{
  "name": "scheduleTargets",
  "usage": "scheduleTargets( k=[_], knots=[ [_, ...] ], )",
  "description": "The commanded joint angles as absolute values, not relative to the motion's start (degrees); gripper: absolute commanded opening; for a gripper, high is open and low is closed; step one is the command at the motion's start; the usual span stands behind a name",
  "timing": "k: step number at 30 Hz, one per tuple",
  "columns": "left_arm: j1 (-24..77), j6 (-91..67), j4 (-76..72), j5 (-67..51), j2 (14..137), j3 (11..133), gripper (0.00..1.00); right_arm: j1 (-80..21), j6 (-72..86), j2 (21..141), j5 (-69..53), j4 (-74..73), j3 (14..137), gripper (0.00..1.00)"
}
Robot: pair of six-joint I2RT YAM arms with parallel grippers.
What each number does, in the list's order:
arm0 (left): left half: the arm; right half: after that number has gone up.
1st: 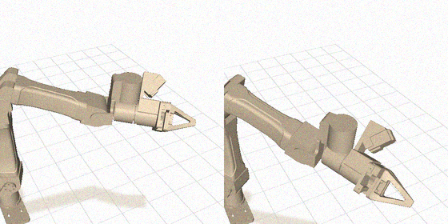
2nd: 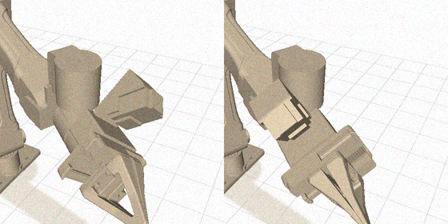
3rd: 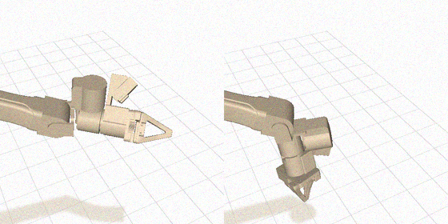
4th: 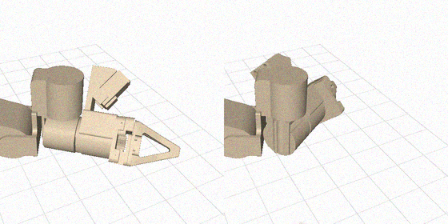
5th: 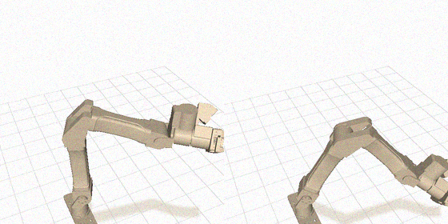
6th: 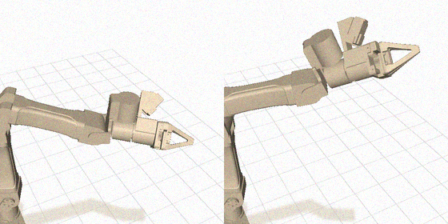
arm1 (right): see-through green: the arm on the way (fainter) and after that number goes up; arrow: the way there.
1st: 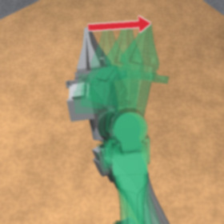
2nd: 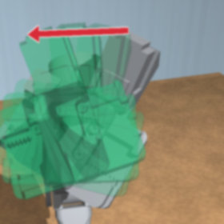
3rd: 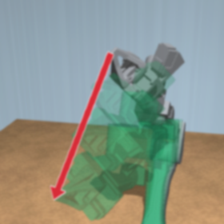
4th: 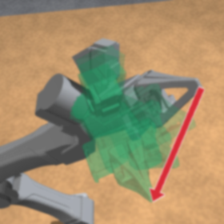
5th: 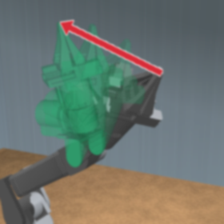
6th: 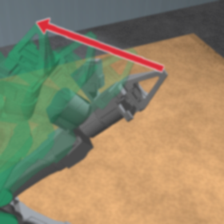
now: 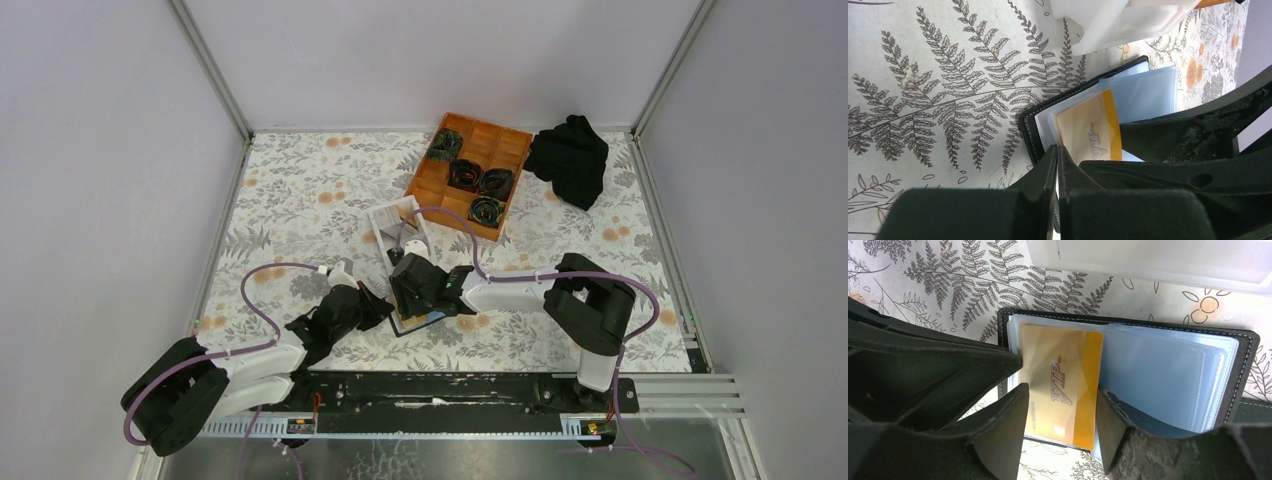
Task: Put the credit cards into the card holder
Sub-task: Insert the credit card into the card holder.
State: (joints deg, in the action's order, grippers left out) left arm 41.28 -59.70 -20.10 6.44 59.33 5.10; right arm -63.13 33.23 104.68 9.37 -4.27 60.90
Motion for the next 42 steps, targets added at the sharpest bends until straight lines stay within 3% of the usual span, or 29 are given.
scheduleTargets(
  k=[1, 4, 14, 34, 42],
  knots=[
    [41.92, -59.91, -19.10, 6.46, 58.81, 4.10, 0.04, -64.19, 31.78, 105.92, 9.17, -8.85, 61.95, 0.59],
    [41.95, -59.94, -19.86, 6.39, 59.28, 4.13, 0.04, -64.70, 31.49, 105.53, 9.17, -9.01, 62.16, 0.68],
    [41.98, -60.20, -20.40, 6.46, 59.60, 3.78, 0.04, -66.37, 30.30, 105.23, 8.56, -7.52, 62.06, 0.72],
    [42.77, -60.91, -20.06, 6.48, 58.76, 3.52, 0.03, -69.49, 30.76, 112.70, 17.43, -14.49, 67.99, 0.74],
    [42.98, -61.16, -20.14, 6.60, 58.44, 2.93, 0.03, -70.79, 31.78, 115.33, 21.32, -18.04, 70.60, 0.67]
  ],
)
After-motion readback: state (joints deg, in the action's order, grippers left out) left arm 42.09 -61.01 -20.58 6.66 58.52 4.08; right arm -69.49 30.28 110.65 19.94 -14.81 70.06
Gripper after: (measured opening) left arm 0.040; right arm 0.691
